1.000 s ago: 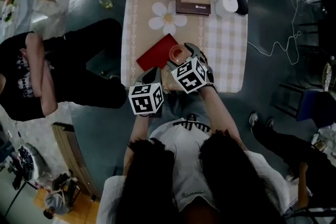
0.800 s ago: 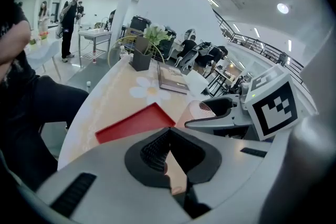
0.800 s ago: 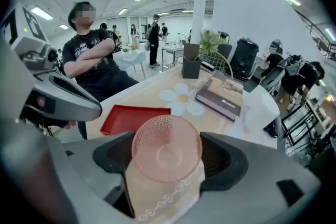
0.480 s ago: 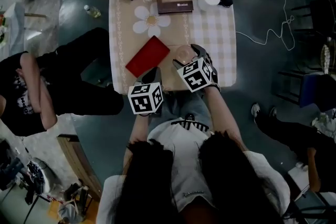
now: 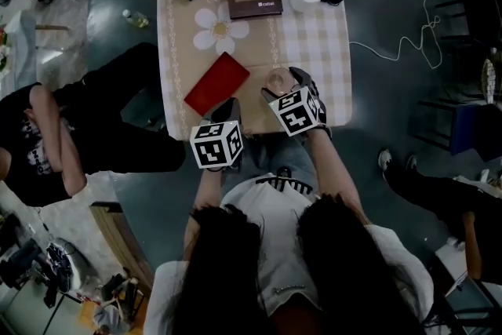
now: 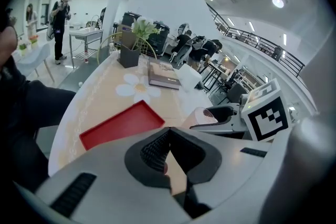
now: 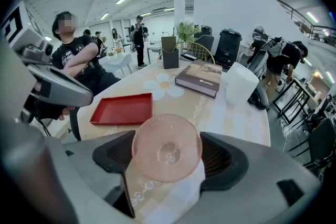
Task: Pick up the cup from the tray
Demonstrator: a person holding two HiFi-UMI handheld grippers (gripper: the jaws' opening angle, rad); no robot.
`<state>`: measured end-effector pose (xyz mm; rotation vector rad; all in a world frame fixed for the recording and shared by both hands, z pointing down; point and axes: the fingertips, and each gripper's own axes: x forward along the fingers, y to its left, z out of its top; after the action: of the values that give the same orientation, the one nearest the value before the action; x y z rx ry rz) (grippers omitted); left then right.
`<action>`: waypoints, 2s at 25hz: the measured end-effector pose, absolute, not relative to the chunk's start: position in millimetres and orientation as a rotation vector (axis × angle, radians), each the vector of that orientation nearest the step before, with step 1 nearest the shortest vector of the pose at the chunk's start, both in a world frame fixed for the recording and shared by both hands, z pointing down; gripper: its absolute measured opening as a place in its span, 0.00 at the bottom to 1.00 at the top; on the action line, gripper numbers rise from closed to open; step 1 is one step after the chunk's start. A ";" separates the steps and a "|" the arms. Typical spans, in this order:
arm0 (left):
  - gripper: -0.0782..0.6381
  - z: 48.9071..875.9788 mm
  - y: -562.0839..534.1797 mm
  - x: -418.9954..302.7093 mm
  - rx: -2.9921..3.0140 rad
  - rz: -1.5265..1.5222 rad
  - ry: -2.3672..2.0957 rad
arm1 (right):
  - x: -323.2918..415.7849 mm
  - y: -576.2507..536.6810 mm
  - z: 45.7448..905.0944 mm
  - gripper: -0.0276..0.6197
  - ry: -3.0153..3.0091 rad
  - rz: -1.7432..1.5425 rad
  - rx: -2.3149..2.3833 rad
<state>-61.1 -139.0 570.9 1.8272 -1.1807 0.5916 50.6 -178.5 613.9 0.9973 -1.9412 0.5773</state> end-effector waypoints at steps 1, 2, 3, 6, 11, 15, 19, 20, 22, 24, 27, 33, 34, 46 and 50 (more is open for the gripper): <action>0.12 571.1 -138.5 -60.7 1.827 0.593 -1.180 | 50.7 -178.1 613.9 0.65 -1.942 0.578 0.994; 0.12 571.2 -138.0 -60.2 1.827 0.595 -1.181 | 50.7 -177.6 614.0 0.65 -1.941 0.578 0.991; 0.12 571.1 -137.7 -59.9 1.827 0.596 -1.182 | 50.7 -177.2 614.1 0.65 -1.940 0.579 0.988; 0.12 570.7 -136.9 -59.0 1.828 0.600 -1.193 | 51.2 -178.0 612.4 0.65 -1.946 0.593 0.998; 0.12 567.4 -136.0 -59.9 1.839 0.597 -1.214 | 47.8 -178.9 595.7 0.65 -2.021 0.569 0.998; 0.12 564.9 -136.4 -62.4 1.845 0.588 -1.240 | 50.2 -183.1 577.0 0.65 -2.052 0.523 1.043; 0.12 559.6 -127.9 -66.1 1.849 0.588 -1.251 | 54.8 -183.6 544.9 0.65 -2.102 0.479 1.159; 0.12 557.3 -128.3 -66.5 1.853 0.583 -1.258 | 56.4 -185.0 536.0 0.65 -2.117 0.477 1.187; 0.12 551.5 -130.4 -66.0 1.864 0.565 -1.270 | 61.5 -187.8 520.1 0.60 -2.135 0.473 1.241; 0.12 545.2 -130.3 -64.9 1.872 0.536 -1.275 | 66.3 -187.7 507.6 0.40 -2.141 0.462 1.291; 0.12 534.3 -129.2 -61.9 1.884 0.485 -1.271 | 64.4 -180.1 499.6 0.29 -2.146 0.455 1.302; 0.12 505.3 -127.7 -54.0 1.975 0.415 -1.283 | 55.3 -155.9 504.6 0.06 -2.136 0.485 1.285; 0.12 502.0 -127.0 -52.3 1.987 0.407 -1.278 | 54.3 -151.1 507.1 0.06 -2.130 0.489 1.279; 0.12 477.7 -114.5 -35.3 2.102 0.417 -1.265 | 53.8 -126.6 504.3 0.05 -2.107 0.476 1.293; 0.12 470.1 -114.6 -34.5 2.113 0.391 -1.268 | 55.3 -119.9 502.7 0.05 -2.104 0.474 1.300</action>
<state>-34.5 -114.6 470.1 2.1129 -1.2684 0.3914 55.3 -119.9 502.7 1.3001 -2.1040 0.4745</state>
